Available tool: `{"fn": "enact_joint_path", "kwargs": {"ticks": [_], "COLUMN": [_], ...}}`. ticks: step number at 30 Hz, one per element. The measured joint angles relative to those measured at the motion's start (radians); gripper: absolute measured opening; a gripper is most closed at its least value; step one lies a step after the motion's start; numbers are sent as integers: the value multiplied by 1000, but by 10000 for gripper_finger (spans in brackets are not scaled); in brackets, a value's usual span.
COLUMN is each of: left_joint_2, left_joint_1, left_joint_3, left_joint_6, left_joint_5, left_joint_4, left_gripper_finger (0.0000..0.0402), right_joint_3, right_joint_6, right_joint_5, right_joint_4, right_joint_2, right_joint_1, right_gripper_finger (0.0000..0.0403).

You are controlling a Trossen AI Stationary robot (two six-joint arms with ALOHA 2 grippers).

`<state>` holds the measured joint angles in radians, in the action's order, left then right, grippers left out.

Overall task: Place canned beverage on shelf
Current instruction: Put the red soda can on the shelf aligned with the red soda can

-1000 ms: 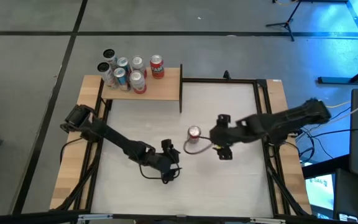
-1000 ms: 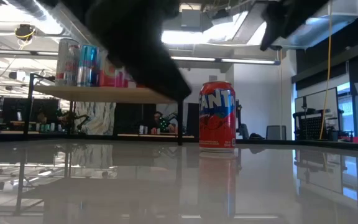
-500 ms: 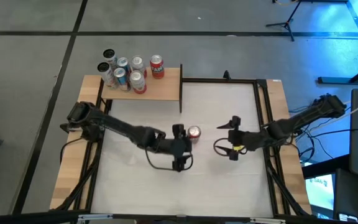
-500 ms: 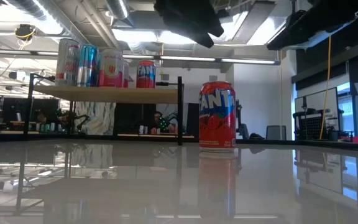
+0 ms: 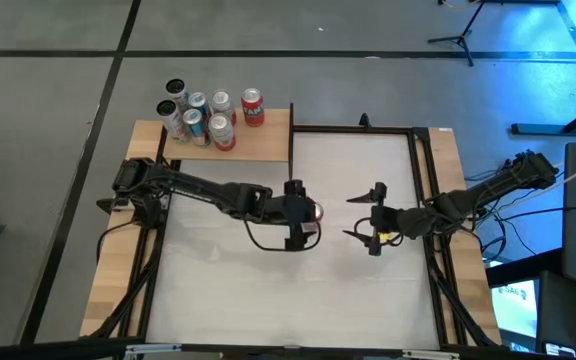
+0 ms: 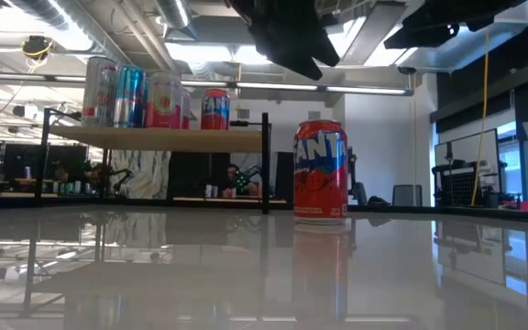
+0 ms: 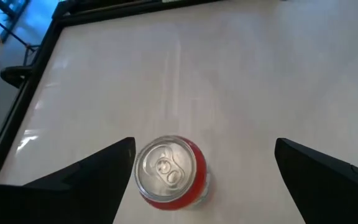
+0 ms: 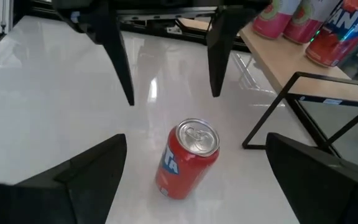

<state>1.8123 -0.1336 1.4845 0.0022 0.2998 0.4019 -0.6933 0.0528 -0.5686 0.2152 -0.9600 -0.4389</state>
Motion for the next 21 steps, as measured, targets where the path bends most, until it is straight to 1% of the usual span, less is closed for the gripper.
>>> {"fn": "enact_joint_path", "kwargs": {"ticks": [5,7,9,13,16,17,21], "left_joint_2": [5,6,8,29,28,27,50], "left_joint_1": [40,76,113,173,212,222,233], "left_joint_3": [0,0,0,-1,1,2,1], "left_joint_6": [25,6,-17,-20,-19,-18,29], "left_joint_5": [-17,-77,-164,-254,-331,-347,-355], "left_joint_4": [-8,-7,1,37,20,20,10], "left_gripper_finger": [377,377,377,374,372,372,371], "right_joint_3": [0,0,0,0,0,0,0], "right_joint_6": [0,0,-4,-16,-37,-44,-62], "right_joint_5": [4,4,4,-9,-16,-15,-25], "right_joint_4": [0,1,4,5,5,4,4], "right_joint_2": [0,-4,-6,-11,-11,-11,-11], "right_joint_1": [0,0,0,0,0,0,1], "right_gripper_finger": [381,381,381,381,381,381,381]}}
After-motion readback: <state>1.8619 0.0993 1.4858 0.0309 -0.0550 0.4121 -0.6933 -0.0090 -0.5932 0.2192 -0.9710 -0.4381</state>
